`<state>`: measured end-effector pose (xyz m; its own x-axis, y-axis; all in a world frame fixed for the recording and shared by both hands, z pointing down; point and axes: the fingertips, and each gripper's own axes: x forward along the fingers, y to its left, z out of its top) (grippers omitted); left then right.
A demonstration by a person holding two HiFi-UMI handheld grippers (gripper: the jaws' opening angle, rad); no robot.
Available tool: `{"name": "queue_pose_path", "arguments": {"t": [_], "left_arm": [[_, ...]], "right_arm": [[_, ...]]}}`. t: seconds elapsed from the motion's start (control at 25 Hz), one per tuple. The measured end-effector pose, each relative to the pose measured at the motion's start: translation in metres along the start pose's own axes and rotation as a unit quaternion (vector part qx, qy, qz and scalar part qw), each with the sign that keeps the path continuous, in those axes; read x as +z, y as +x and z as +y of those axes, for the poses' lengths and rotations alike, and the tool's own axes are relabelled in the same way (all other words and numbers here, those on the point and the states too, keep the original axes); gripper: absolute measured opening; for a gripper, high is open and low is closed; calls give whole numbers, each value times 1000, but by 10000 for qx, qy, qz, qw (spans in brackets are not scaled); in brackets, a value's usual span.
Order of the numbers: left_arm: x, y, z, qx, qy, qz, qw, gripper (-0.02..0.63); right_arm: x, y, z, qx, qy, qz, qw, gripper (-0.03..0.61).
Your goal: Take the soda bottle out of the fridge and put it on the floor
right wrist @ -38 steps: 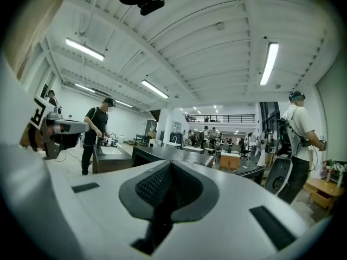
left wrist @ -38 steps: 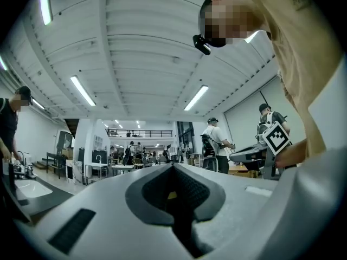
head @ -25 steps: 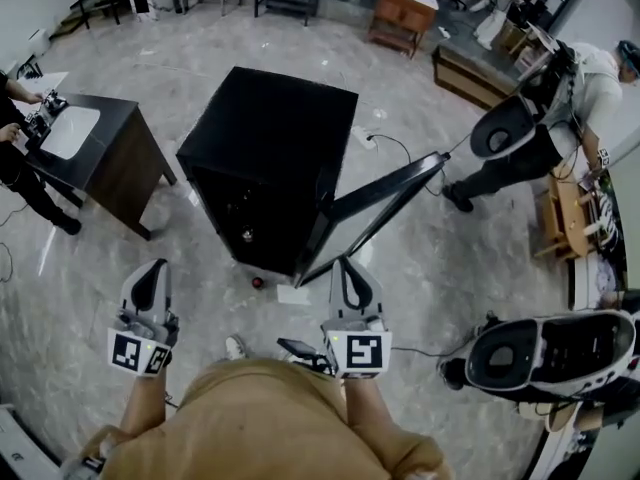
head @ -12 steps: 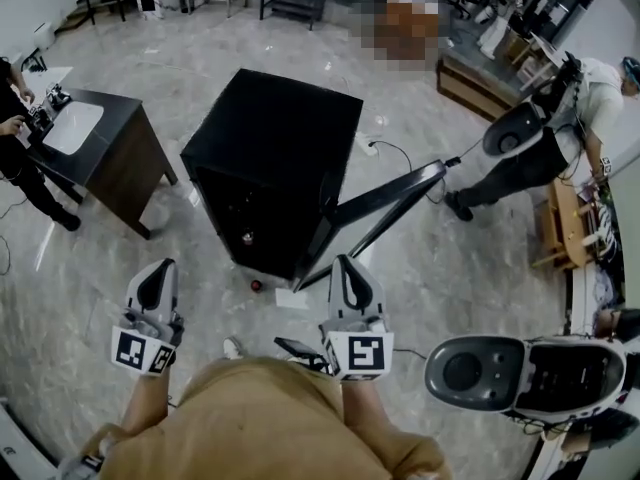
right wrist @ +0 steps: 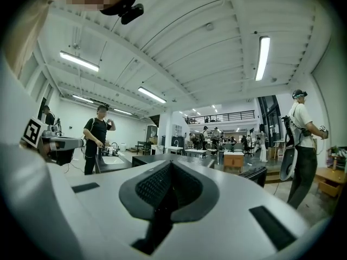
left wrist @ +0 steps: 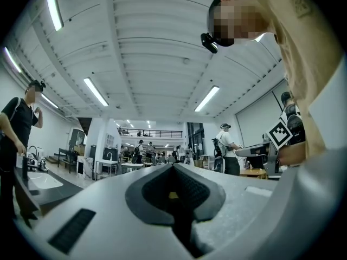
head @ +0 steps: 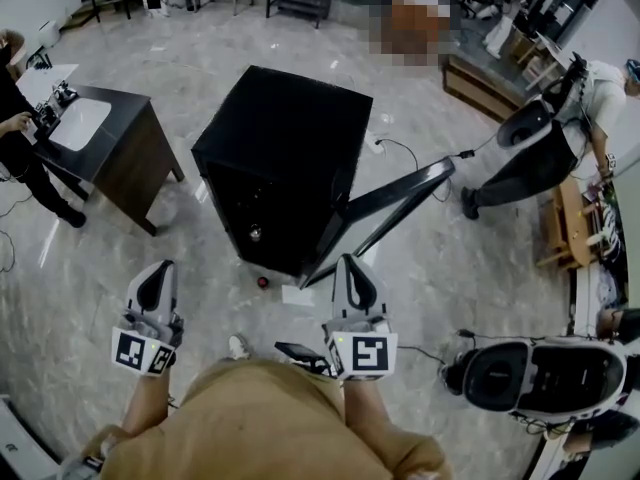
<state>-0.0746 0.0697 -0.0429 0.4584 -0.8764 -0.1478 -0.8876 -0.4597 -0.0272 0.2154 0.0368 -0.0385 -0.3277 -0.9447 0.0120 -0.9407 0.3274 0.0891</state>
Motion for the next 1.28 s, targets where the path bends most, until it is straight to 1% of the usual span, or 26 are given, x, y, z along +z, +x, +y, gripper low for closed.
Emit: {"name": "queue_pose_path", "arguments": {"t": [0.36,0.52,0.72,1.0,1.28], "left_arm": [[0,-2,-4,-51,-52,9,10000,2],[3,1,-8,-97,-18,-10,10000,2],[1,-2,-7,-116,-17,-29,9999,2],[5,-8,-4,-71,0,-42,10000,2],[0,-10,-2,-31,-29,-52,10000,2]], "right_arm": [[-2,-6,-1,-99,6,102,9999,0],[4,-8,-2,-146,31,2,9999,0],[-1,-9,4,-129,93,-13,9999,2],[10,-10,8,-103,70,-78,9999,1],[6,-10,10,-69,7,-83,9999,0]]}}
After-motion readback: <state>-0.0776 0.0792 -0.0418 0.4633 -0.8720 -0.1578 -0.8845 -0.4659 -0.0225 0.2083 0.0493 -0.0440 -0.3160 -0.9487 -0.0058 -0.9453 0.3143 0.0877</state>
